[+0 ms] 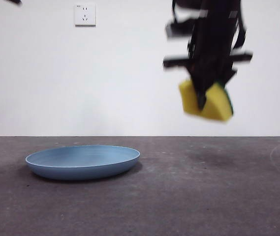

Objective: Pick up the plate,pick up the cloth,clean the plate with the cloth

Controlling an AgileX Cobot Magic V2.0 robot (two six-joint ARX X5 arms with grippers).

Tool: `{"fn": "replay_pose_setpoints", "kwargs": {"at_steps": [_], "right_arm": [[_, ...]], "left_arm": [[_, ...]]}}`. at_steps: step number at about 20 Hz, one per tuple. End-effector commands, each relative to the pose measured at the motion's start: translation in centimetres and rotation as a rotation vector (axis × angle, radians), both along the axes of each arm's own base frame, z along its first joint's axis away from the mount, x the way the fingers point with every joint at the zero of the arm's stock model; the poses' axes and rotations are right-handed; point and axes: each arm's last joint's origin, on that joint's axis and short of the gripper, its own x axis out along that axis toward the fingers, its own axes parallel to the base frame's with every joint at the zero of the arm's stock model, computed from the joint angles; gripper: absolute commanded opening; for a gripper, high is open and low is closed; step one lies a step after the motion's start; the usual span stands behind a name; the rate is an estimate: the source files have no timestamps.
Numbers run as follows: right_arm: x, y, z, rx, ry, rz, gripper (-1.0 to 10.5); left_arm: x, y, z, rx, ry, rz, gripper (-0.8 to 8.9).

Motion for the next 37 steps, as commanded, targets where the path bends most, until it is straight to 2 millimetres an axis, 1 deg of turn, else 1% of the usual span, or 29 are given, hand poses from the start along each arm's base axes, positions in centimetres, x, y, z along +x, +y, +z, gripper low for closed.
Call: {"fn": "replay_pose_setpoints", "kwargs": {"at_steps": [1,3,5,7,8,9,10,11,12,13,14,18,20,22,25,26,27,28,29,30,31,33,35,37], "right_arm": [[1.4,0.6,-3.5,-0.030,0.063,-0.025,-0.2],[2.3,0.9,-6.1,-0.061,0.115,-0.031,-0.2],[2.7,1.1,-8.2,-0.086,0.161,-0.031,-0.2],[2.9,1.2,-9.4,-0.098,0.192,-0.031,-0.2],[2.9,1.2,-9.5,-0.099,0.196,-0.037,0.1],[2.8,1.3,-9.5,-0.098,0.195,-0.037,0.8],[2.8,1.4,-9.4,-0.095,0.191,-0.038,2.0],[2.7,1.5,-9.3,-0.092,0.189,-0.040,3.5],[2.7,1.4,-9.2,-0.088,0.187,-0.046,5.3],[2.7,1.4,-9.2,-0.085,0.186,-0.054,6.7],[2.7,1.5,-9.2,-0.085,0.186,-0.053,7.0],[2.6,1.5,-8.6,-0.077,0.174,-0.050,6.9],[2.4,1.4,-7.4,-0.060,0.146,-0.050,6.9],[2.0,1.2,-5.6,-0.031,0.105,-0.056,6.9],[0.9,0.5,-1.9,0.024,0.021,-0.053,6.9],[0.4,0.2,-0.6,0.041,-0.006,-0.053,6.7],[-0.4,-0.3,1.2,0.062,-0.041,-0.052,5.1],[-1.1,-0.7,2.5,0.080,-0.069,-0.051,3.2],[-2.0,-1.2,4.2,0.096,-0.105,-0.039,0.6],[-2.7,-1.7,5.5,0.111,-0.142,-0.028,-0.1],[-3.5,-2.2,6.9,0.132,-0.182,-0.021,-0.1],[-5.3,-3.2,9.4,0.179,-0.256,-0.008,-0.1],[-6.8,-3.9,11.3,0.278,-0.292,0.050,-0.1],[-8.2,-4.6,12.5,0.325,-0.357,0.065,-0.1]], "left_arm": [[-2.3,0.6,0.9,-0.011,-0.027,0.001,4.44],[-4.0,1.0,1.4,-0.008,-0.047,0.002,4.44],[-5.0,1.3,1.6,-0.010,-0.057,0.003,4.44],[-5.3,1.4,1.7,-0.004,-0.060,0.010,4.44],[-5.3,1.5,1.7,0.003,-0.058,0.021,4.42],[-5.3,1.5,1.6,0.010,-0.055,0.028,4.40],[-5.3,1.5,1.6,0.012,-0.054,0.026,4.40],[-5.3,1.5,1.6,0.012,-0.054,0.026,4.40],[-5.3,1.5,1.6,0.015,-0.055,0.025,4.40],[-5.2,1.5,1.6,0.018,-0.057,0.028,4.39],[-5.2,1.5,1.6,0.024,-0.059,0.030,4.40],[-5.2,1.5,1.6,0.035,-0.062,0.041,4.39],[-5.1,1.5,1.5,0.037,-0.058,0.040,4.39],[-4.8,1.4,1.4,0.041,-0.051,0.038,4.39],[-4.2,1.3,1.1,0.047,-0.031,0.036,4.39],[-4.0,1.2,1.0,0.047,-0.029,0.036,4.36],[-3.8,1.1,1.0,0.047,-0.032,0.036,4.35],[-3.7,1.1,1.1,0.046,-0.038,0.038,4.35],[-3.6,1.1,1.1,0.046,-0.046,0.041,4.10],[-3.6,1.1,1.1,0.063,-0.056,0.040,2.79],[-3.6,1.2,1.1,0.099,-0.071,0.038,-0.15],[-3.5,1.2,1.1,0.130,-0.083,0.044,-0.08],[-3.5,1.2,1.2,0.129,-0.095,0.044,-0.09],[-3.9,1.3,1.5,0.133,-0.141,0.039,-0.09]]}}
